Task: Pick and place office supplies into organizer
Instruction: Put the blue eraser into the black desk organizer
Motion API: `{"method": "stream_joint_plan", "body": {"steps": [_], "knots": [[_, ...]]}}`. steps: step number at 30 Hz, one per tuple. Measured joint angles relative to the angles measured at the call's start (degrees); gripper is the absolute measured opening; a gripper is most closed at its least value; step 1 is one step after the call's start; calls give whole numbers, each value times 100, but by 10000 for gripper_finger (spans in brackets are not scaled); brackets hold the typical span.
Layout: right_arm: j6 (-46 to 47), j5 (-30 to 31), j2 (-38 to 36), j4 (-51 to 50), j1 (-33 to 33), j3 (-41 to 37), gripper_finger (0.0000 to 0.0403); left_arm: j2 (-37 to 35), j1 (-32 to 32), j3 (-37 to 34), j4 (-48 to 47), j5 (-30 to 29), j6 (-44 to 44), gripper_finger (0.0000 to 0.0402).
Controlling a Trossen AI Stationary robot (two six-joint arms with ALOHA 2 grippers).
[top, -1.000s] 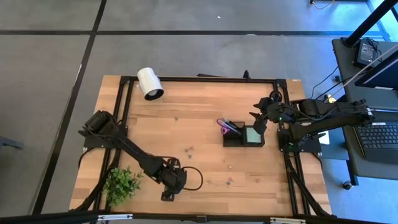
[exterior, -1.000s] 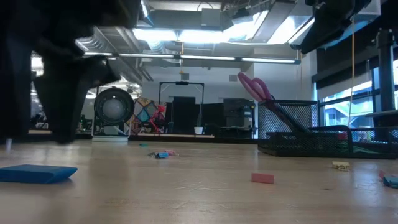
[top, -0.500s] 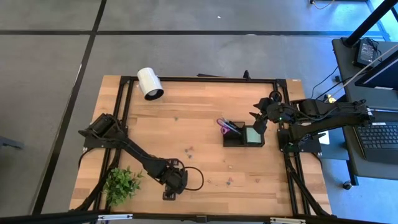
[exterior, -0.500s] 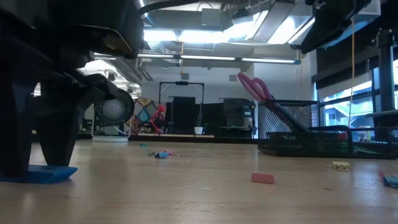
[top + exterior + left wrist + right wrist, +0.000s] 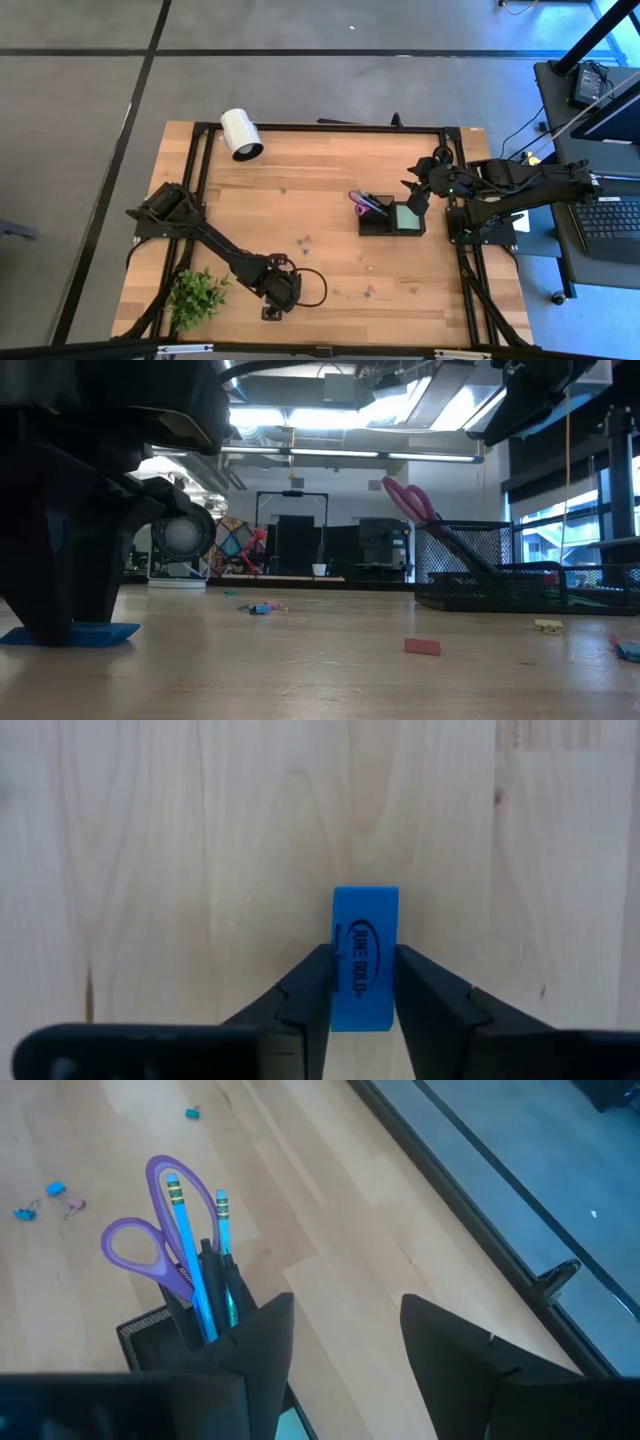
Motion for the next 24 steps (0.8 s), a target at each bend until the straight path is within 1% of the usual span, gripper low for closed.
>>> {"method": "stream_joint_plan", "body": {"steps": [6,11,15,19,21,23,24], "knots": [[0,0,0,2,0,0,189,-4,104,-6,57,53,-15,85],[0,0,0,2,1,0,189,-220,158,-43,197,49,107,73],[-1,0,0,27,0,0,189,-557,347,-63,214,-290,124,69],[-2,0,0,44,0,0,189,-928,590,-46,444,-421,158,69],[-2,0,0,55,0,0,189,-1116,818,-46,692,-699,396,69],[-2,0,0,55,0,0,189,-1252,1052,-33,1049,-937,814,69],[-2,0,0,55,0,0,189,-1279,1170,-33,1235,-955,1022,69]]}}
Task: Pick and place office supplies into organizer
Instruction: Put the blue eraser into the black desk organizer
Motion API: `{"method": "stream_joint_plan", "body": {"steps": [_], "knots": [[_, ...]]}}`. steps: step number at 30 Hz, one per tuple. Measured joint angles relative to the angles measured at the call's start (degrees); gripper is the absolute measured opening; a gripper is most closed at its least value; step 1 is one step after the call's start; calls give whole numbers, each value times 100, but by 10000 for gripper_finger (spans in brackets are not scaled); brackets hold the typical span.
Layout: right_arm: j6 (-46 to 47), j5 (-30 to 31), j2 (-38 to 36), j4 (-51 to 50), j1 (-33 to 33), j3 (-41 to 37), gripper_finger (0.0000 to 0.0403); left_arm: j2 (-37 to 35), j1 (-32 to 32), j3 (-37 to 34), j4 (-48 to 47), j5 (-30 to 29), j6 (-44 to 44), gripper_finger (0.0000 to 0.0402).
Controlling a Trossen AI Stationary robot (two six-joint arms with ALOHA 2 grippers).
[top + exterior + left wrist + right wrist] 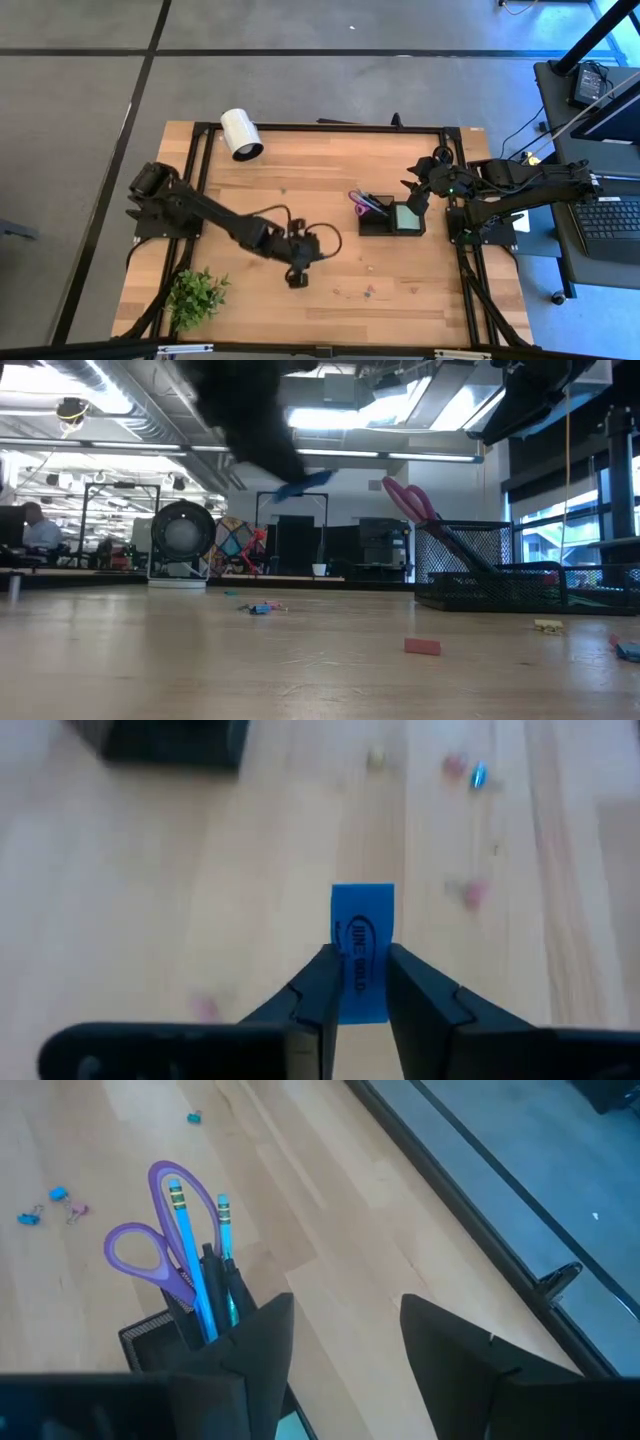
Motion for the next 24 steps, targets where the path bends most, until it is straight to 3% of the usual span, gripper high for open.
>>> {"method": "stream_joint_plan", "body": {"steps": [6,11,21,24], "knots": [[-32,0,0,-2,1,0,189,133,588,4,1054,335,1828,68],[-142,1,0,4,2,0,189,312,954,4,1660,630,2534,68],[-139,-44,-2,20,2,0,189,669,1594,9,3173,619,2809,68],[-272,-503,-2,62,30,0,189,709,1660,13,3460,611,2807,68]]}}
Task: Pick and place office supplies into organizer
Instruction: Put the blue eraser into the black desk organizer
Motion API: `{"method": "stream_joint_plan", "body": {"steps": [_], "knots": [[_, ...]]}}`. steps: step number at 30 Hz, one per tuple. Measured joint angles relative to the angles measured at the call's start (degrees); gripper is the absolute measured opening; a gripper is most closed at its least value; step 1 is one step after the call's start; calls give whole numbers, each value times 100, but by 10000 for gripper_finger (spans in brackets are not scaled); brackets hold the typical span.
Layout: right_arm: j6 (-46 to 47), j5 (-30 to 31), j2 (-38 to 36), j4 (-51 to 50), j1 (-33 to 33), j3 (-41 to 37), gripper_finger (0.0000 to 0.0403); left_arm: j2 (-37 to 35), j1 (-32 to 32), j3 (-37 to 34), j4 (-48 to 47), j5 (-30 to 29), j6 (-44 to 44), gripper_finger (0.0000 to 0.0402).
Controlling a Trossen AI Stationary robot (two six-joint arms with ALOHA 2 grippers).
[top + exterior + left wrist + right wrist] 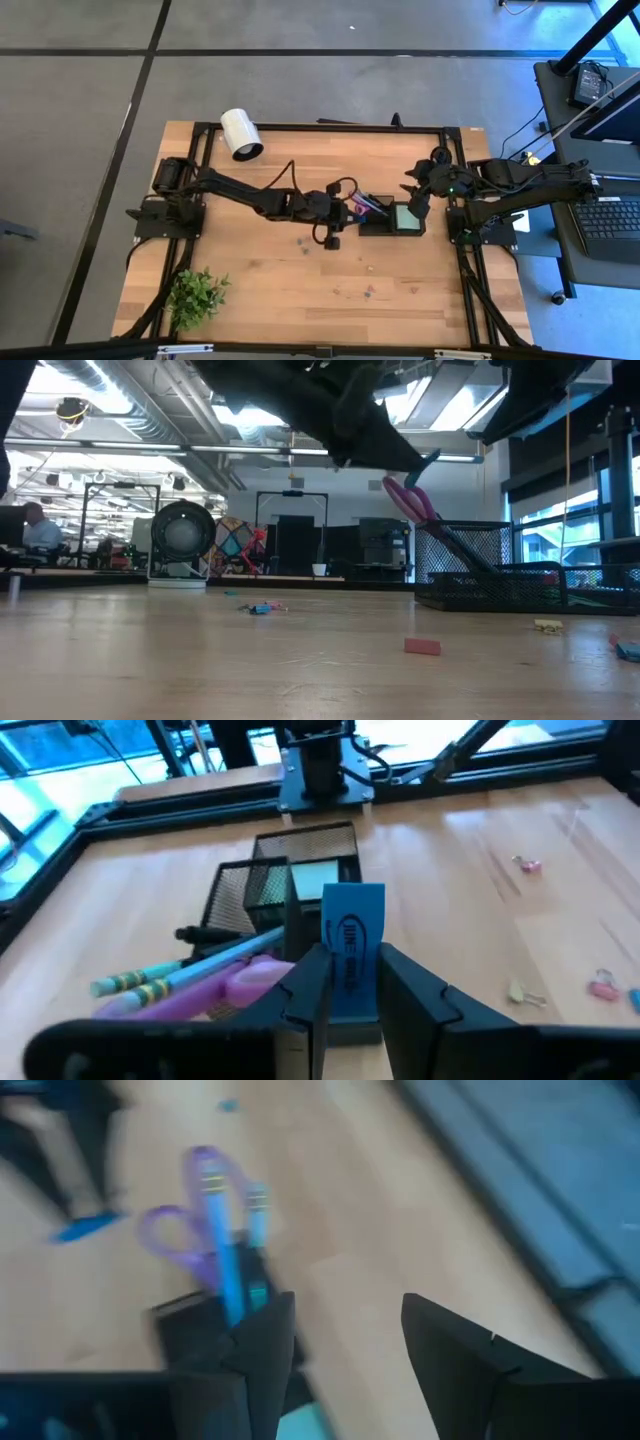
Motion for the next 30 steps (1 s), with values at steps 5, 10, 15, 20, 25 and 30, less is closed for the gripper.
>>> {"method": "stream_joint_plan", "body": {"steps": [5,10,15,20,25,30], "knots": [[1041,-842,0,559,29,0,189,7,21,0,254,-68,1,68],[2340,-918,0,953,25,0,189,7,10,0,250,-203,1,68],[3402,-983,135,1002,27,2,189,7,10,0,260,-408,4,68],[4049,-1254,601,1089,156,2,189,7,9,0,299,-460,4,68],[4373,-1349,1137,1760,460,2,189,7,6,0,297,-499,18,68],[4809,-1308,1470,1913,619,2,189,7,-8,0,298,-539,324,68]]}}
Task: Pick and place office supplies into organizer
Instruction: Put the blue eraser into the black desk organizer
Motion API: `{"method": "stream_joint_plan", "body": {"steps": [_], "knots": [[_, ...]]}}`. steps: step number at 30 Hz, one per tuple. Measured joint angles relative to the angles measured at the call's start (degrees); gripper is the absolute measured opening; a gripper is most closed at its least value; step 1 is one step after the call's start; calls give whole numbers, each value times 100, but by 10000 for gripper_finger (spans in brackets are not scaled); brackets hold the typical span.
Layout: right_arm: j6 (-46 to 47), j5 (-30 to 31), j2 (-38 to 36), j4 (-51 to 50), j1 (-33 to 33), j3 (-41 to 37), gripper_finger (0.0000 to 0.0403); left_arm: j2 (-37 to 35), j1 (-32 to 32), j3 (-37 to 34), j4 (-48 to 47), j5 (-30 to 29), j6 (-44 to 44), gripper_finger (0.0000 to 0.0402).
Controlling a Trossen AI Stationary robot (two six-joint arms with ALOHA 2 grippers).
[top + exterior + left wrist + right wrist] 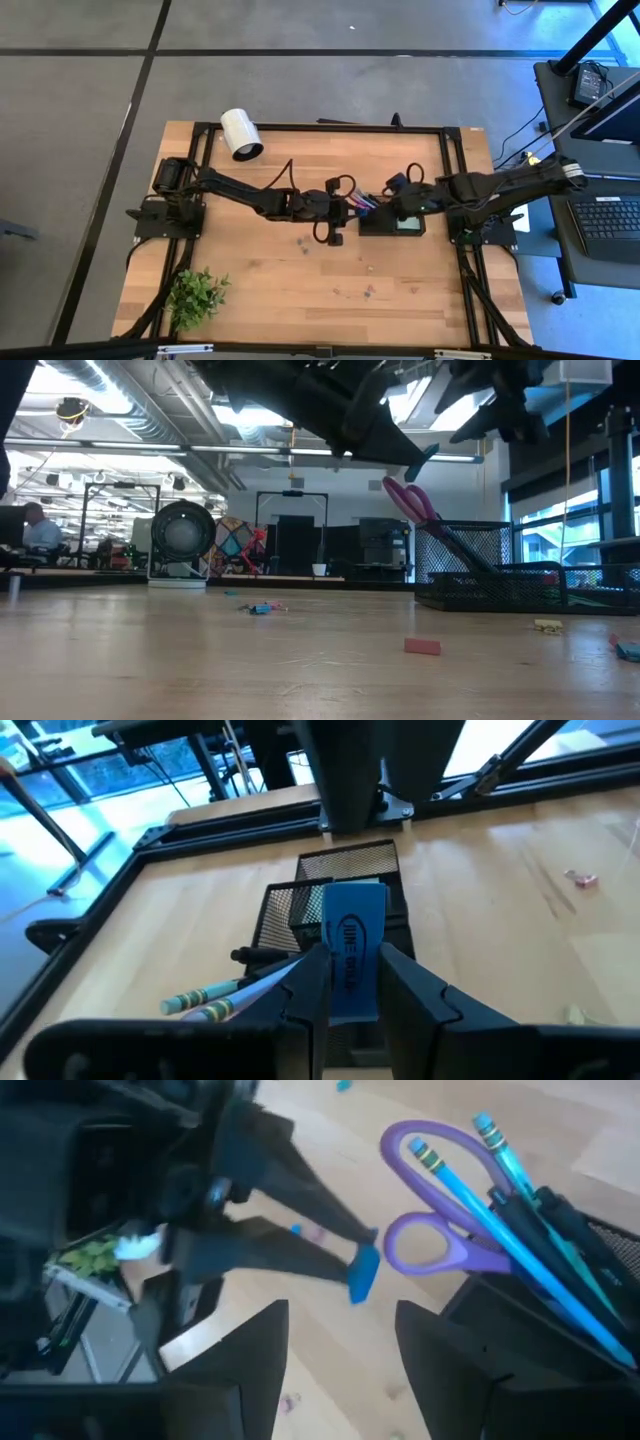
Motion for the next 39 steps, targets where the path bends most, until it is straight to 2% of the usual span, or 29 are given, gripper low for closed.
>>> {"method": "stream_joint_plan", "body": {"steps": [3,13,17,26,29,39], "knots": [[153,232,181,100,59,0,189,-1,-30,0,1,-1,161,68],[167,254,646,465,66,0,184,-2,-99,0,2,3,176,68],[167,256,661,467,66,0,155,-2,-99,0,2,3,176,68],[-5,296,661,434,64,0,44,-4,-100,0,29,-55,176,68],[-41,313,658,422,64,0,19,-4,-102,0,70,-106,176,68],[-163,274,656,421,53,0,22,-4,-102,-7,53,-74,266,82]]}}
